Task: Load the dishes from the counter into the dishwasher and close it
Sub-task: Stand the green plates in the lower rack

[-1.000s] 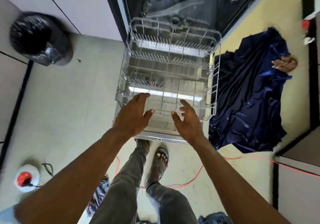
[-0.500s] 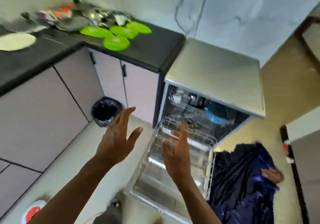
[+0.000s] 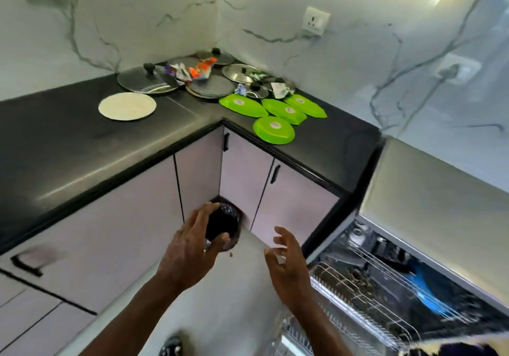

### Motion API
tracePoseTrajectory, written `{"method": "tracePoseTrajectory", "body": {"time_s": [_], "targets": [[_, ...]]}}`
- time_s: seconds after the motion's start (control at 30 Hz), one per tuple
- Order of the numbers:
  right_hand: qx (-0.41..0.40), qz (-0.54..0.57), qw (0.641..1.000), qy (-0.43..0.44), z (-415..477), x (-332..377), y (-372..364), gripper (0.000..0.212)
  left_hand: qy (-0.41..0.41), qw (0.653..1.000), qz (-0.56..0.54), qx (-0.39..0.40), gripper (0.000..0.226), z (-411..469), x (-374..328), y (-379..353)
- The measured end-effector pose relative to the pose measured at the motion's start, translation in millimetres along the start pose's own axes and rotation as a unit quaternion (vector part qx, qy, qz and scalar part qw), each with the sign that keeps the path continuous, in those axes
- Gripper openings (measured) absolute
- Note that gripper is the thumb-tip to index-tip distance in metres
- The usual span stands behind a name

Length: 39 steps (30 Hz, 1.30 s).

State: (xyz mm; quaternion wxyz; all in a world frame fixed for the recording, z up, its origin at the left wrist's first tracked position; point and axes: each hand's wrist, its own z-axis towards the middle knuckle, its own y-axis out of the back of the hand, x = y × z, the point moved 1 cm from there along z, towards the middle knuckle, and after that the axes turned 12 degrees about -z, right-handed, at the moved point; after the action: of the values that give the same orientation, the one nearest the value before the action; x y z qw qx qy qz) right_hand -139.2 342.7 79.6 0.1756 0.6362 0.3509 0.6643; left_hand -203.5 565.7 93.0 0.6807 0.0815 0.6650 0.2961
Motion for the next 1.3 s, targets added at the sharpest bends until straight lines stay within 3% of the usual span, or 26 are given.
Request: {"method": "tracePoseTrajectory", "body": {"time_s": [0.23, 0.47, 0.67, 0.87, 0.97, 1.23, 1.3], "targets": [[0.028, 0.025, 0.998, -0.049, 95.1, 53.6, -49.2, 0.038, -0.009, 0.998, 0.044, 0.041, 0.067, 108.9, 55.5, 64.0], [0.019, 0.044, 0.995, -0.088, 195.2, 48.3, -46.2, 0.031, -0.051, 0.993, 0.067, 0.084, 0.071, 237.5, 68.5, 48.2], [-0.088, 0.076, 0.983, -0.143, 330.3, 21.7, -28.2, 0.024, -0.109, 0.978, 0.133, 0.118, 0.080, 356.1, 80.8, 5.6], [-0.148, 0.068, 0.972, -0.167, 444.7, -0.1, 0.9, 0.024, -0.075, 0.948, 0.267, 0.155, 0.089, 442.7, 98.5, -43.6], [-0.117, 0.037, 0.975, -0.184, 487.9, -10.3, 5.2, 0.034, -0.045, 0.932, 0.302, 0.193, 0.098, 472.3, 110.5, -60.2], [-0.045, -0.059, 0.965, -0.252, 544.0, -23.9, -1.8, 0.070, -0.114, 0.890, 0.358, 0.258, 0.118, 543.8, 127.7, -73.6], [-0.039, -0.048, 0.960, -0.274, 554.0, -22.8, -2.4, 0.065, -0.130, 0.892, 0.348, 0.259, 0.122, 550.6, 130.9, -77.1]]}}
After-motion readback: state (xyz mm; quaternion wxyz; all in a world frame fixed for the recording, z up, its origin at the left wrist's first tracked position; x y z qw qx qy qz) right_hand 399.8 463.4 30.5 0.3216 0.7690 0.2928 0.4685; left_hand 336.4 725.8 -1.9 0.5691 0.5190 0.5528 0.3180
